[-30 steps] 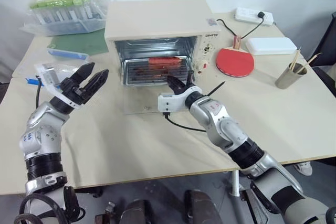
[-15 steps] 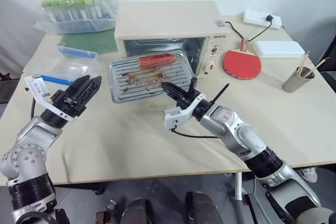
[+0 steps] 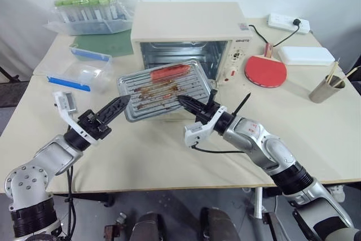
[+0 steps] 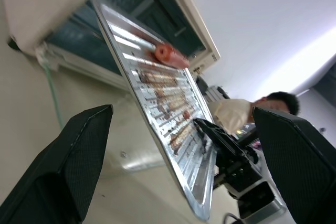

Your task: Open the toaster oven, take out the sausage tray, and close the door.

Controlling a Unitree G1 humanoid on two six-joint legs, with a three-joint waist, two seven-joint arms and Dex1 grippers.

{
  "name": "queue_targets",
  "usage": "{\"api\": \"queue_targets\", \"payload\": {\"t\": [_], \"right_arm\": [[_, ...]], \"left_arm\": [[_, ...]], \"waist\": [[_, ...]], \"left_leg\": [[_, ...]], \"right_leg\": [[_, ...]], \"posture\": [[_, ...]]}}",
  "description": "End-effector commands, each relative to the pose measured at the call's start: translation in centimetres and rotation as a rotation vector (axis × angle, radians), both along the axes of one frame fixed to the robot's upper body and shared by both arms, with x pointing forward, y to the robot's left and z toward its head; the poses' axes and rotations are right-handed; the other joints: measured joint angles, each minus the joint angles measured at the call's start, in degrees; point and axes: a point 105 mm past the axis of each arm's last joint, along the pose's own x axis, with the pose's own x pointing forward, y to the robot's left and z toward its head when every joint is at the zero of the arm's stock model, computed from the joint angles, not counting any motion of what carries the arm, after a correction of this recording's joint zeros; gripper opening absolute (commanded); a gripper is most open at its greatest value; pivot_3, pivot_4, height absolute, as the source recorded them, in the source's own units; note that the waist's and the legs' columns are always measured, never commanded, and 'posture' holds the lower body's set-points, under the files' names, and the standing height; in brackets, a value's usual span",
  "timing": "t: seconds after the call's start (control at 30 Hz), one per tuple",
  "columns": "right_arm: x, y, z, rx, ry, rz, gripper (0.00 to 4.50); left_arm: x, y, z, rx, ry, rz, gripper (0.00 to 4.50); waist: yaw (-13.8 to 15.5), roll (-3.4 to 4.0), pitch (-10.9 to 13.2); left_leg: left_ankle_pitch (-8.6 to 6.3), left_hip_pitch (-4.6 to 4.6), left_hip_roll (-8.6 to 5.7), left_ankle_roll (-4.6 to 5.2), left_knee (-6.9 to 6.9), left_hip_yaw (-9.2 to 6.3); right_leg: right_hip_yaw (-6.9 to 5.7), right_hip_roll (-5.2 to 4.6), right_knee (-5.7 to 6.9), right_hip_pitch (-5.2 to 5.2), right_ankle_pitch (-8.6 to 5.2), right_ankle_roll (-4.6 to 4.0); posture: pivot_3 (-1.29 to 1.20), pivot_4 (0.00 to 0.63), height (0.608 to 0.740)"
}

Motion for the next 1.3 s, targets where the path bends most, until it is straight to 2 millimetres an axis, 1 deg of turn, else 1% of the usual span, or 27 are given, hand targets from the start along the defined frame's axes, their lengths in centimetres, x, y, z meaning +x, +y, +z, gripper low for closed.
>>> {"api": "queue_targets", "payload": {"t": [0.03, 0.23, 0.37, 0.43, 0.53, 0.63, 0.73, 0.83, 1.0, 1.03, 1.13, 1.3], "right_arm": [[-0.4, -0.6, 1.4, 0.035, -0.033, 0.017, 0.04], [-0.6, -1.1, 1.6, 0.034, -0.027, 0.033, 0.04], [-0.8, -1.4, 1.5, 0.028, -0.012, 0.053, 0.04], [-1.3, -1.4, 1.3, 0.025, 0.007, 0.089, 0.04], [-1.7, -1.2, 1.2, 0.017, 0.028, 0.128, 0.04], [-2.1, -1.1, 1.0, 0.005, 0.052, 0.166, 0.0], [-2.8, -0.9, 0.5, -0.005, 0.092, 0.209, 0.0], [-3.5, -0.8, 0.7, -0.004, 0.106, 0.257, 0.0], [-3.3, -0.8, 1.2, -0.003, 0.113, 0.256, 0.0], [-3.2, -0.8, 1.3, -0.002, 0.115, 0.255, 0.0], [-2.8, -0.7, 1.7, 0.008, 0.121, 0.246, 0.0], [-2.4, -0.4, 2.1, 0.013, 0.108, 0.243, 0.0]], "left_arm": [[0.5, -0.5, 0.6, -0.046, 0.016, -0.03, 4.5], [0.8, -0.8, -0.5, -0.092, 0.115, -0.076, 4.5], [0.7, -1.2, -1.2, -0.077, 0.159, -0.105, 4.5], [0.7, -1.4, -1.8, -0.051, 0.183, -0.111, 4.5], [0.7, -1.5, -2.0, -0.052, 0.193, -0.117, 4.5], [0.6, -1.6, -2.1, -0.051, 0.202, -0.125, 3.94], [0.5, -1.7, -2.4, -0.047, 0.22, -0.136, 2.98], [0.3, -1.9, -3.0, -0.037, 0.26, -0.158, 2.13], [0.2, -2.0, -3.7, -0.038, 0.314, -0.17, 0.73], [0.2, -2.1, -3.9, -0.04, 0.326, -0.176, 0.64], [0.2, -2.3, -4.2, -0.038, 0.344, -0.175, 0.64], [0.2, -2.3, -4.1, -0.029, 0.33, -0.168, 0.64]], "waist": [[0.13, -0.01, 0.0], [0.07, -0.01, 0.0], [0.06, -0.01, 0.0], [0.06, -0.01, 0.0], [0.06, -0.01, 0.0], [0.07, -0.01, 0.0], [0.07, -0.01, 0.0], [0.08, -0.01, 0.0], [0.09, -0.01, 0.0], [0.09, -0.01, 0.0], [0.08, -0.01, 0.0], [0.09, -0.01, 0.0]], "left_leg": [[0.0, 0.0, -0.01, 0.0, 0.01, 0.0], [0.0, 0.0, -0.01, 0.0, 0.01, 0.01], [0.0, 0.01, 0.0, 0.0, 0.0, 0.01], [0.0, 0.01, -0.01, 0.0, 0.0, 0.02], [0.0, 0.01, -0.01, 0.0, 0.0, 0.03], [0.0, 0.02, -0.01, 0.0, 0.0, 0.04], [0.0, 0.02, -0.01, 0.0, 0.0, 0.03], [0.0, 0.02, 0.0, 0.0, 0.0, 0.03], [0.0, 0.02, 0.0, 0.0, 0.0, 0.02], [0.0, 0.02, 0.0, 0.0, 0.0, 0.02], [0.0, 0.02, 0.0, 0.0, 0.0, 0.03], [0.0, 0.02, 0.0, 0.0, 0.0, 0.03]], "right_leg": [[0.0, 0.0, 0.0, 0.01, 0.0, 0.0], [-0.01, 0.02, -0.02, 0.01, 0.0, 0.0], [-0.01, 0.03, -0.02, 0.01, 0.0, 0.0], [0.0, 0.02, -0.03, 0.02, 0.0, 0.0], [0.01, 0.02, -0.04, 0.02, 0.0, 0.0], [0.01, 0.02, -0.04, 0.02, 0.0, 0.0], [0.01, 0.02, -0.04, 0.02, 0.0, 0.0], [0.01, 0.02, -0.05, 0.02, 0.0, 0.0], [0.02, 0.02, -0.04, 0.02, 0.0, 0.0], [0.02, 0.02, -0.04, 0.02, 0.0, 0.0], [0.03, 0.02, -0.05, 0.02, 0.0, 0.0], [0.02, 0.02, -0.05, 0.02, 0.0, 0.0]], "posture": [[0.0, 0.15, 0.74], [0.0, 0.15, 0.74], [0.0, 0.15, 0.74], [0.0, 0.15, 0.74], [0.0, 0.15, 0.74], [0.0, 0.15, 0.74], [0.0, 0.15, 0.74], [0.0, 0.15, 0.74], [0.0, 0.15, 0.74], [0.0, 0.15, 0.74], [0.0, 0.15, 0.74], [0.0, 0.15, 0.74]]}}
